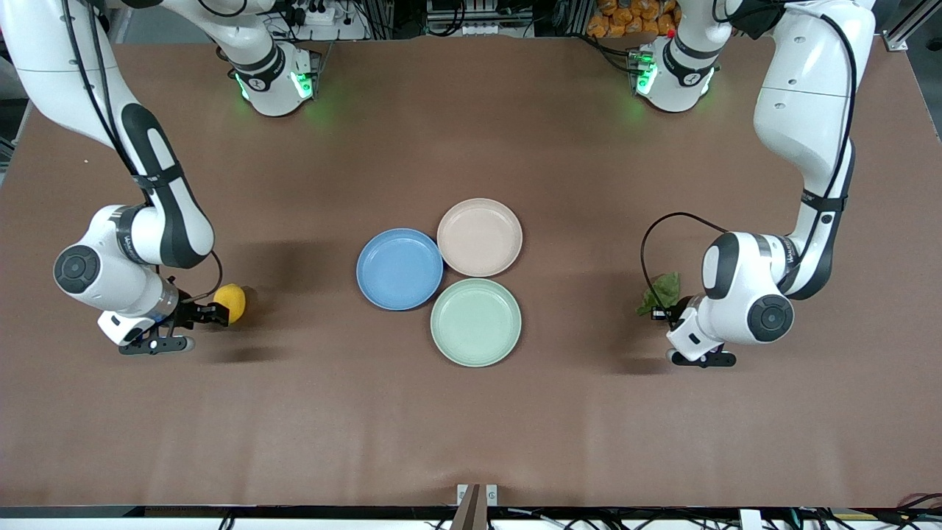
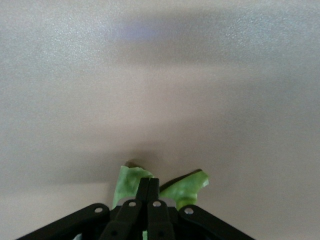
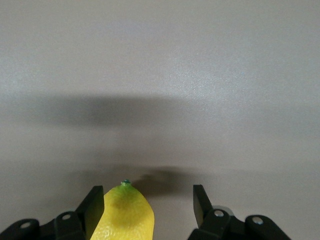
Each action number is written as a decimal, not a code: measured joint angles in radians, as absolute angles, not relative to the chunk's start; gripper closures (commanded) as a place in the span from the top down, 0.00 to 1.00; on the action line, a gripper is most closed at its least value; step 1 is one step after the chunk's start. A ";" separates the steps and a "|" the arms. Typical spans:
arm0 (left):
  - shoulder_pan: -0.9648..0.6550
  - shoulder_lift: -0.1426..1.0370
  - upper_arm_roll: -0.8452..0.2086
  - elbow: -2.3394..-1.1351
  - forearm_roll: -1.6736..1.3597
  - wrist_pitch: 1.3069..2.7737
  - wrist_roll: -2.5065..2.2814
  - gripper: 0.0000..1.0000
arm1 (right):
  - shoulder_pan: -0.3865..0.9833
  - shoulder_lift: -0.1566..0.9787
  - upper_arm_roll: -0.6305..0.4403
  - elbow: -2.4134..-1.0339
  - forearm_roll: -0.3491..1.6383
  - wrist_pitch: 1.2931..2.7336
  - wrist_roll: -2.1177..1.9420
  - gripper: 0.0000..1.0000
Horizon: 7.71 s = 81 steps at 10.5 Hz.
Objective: Place lemon and lettuce in plates
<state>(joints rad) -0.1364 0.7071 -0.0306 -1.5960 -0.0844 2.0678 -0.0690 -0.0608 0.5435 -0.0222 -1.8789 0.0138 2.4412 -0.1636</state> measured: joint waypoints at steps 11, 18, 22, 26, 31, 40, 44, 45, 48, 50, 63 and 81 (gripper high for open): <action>-0.180 0.612 -0.356 -1.476 -0.205 1.817 -0.625 0.00 | -0.055 0.552 0.016 -1.934 0.017 2.435 0.076 0.86; -0.372 0.688 -0.406 -1.496 -0.213 2.036 -0.859 0.00 | -0.055 0.551 0.021 -1.993 -0.004 2.442 0.035 0.47; -0.467 0.715 -0.337 -1.497 -0.141 2.063 -0.908 0.00 | -0.058 0.528 0.016 -2.027 -0.006 2.442 -0.029 0.00; -0.503 0.728 -0.323 -1.497 -0.139 2.085 -0.948 0.00 | -0.057 0.478 0.017 -1.951 -0.006 2.317 -0.024 0.00; -0.563 0.738 -0.289 -1.497 -0.072 2.090 -0.993 0.40 | 0.027 0.451 0.068 -1.742 0.068 2.141 0.131 0.00; -0.513 0.680 -0.241 -1.469 -0.025 2.053 -0.981 1.00 | 0.457 0.550 0.131 -1.745 -0.040 2.287 0.808 0.00; -0.373 0.539 -0.238 -1.465 -0.020 1.911 -0.836 1.00 | 0.505 0.584 0.135 -1.878 -0.048 2.462 0.855 0.24; -0.341 0.501 -0.237 -1.464 -0.003 1.873 -0.816 1.00 | 0.505 0.584 0.133 -1.884 -0.055 2.464 0.855 0.69; -0.245 0.398 -0.236 -1.464 0.074 1.809 -0.769 1.00 | 0.503 0.578 0.131 -1.883 -0.071 2.463 0.855 1.00; -0.174 0.358 -0.235 -1.464 0.077 1.790 -0.700 1.00 | 0.493 0.537 0.121 -1.874 -0.077 2.443 0.855 1.00; 0.121 0.224 -0.237 -1.403 0.063 1.637 -0.329 1.00 | 0.107 0.087 0.159 -1.633 -0.086 1.851 0.453 1.00; 0.066 0.160 -0.075 -1.408 0.006 1.598 -0.231 1.00 | -0.048 -0.001 0.025 -1.590 -0.043 1.653 0.018 1.00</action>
